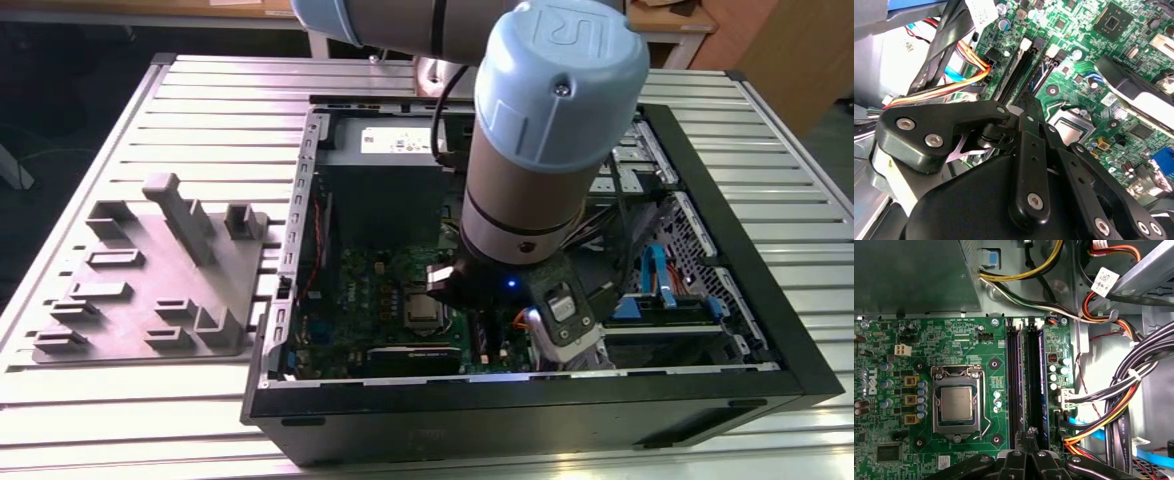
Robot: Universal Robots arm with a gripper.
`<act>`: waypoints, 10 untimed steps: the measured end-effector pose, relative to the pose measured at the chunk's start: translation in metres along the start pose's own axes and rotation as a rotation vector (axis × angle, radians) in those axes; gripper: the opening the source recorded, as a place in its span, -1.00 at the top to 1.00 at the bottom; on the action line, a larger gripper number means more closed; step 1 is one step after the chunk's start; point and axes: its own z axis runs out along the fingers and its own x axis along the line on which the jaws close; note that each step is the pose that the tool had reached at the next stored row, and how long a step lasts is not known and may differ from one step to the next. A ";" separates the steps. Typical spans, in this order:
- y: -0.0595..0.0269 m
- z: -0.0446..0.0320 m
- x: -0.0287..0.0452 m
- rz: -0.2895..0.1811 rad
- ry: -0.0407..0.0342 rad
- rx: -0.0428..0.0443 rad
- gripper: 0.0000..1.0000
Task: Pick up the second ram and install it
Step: 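Press down the second ram until it locks into place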
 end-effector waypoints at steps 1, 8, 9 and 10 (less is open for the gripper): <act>0.0000 0.0010 0.0000 0.000 -0.0001 -0.0004 0.86; -0.0004 0.0036 0.0002 0.000 0.0001 -0.0028 0.86; -0.0004 0.0042 0.0002 0.000 0.0002 -0.0026 0.86; -0.0005 0.0048 0.0002 0.000 0.0003 -0.0022 0.86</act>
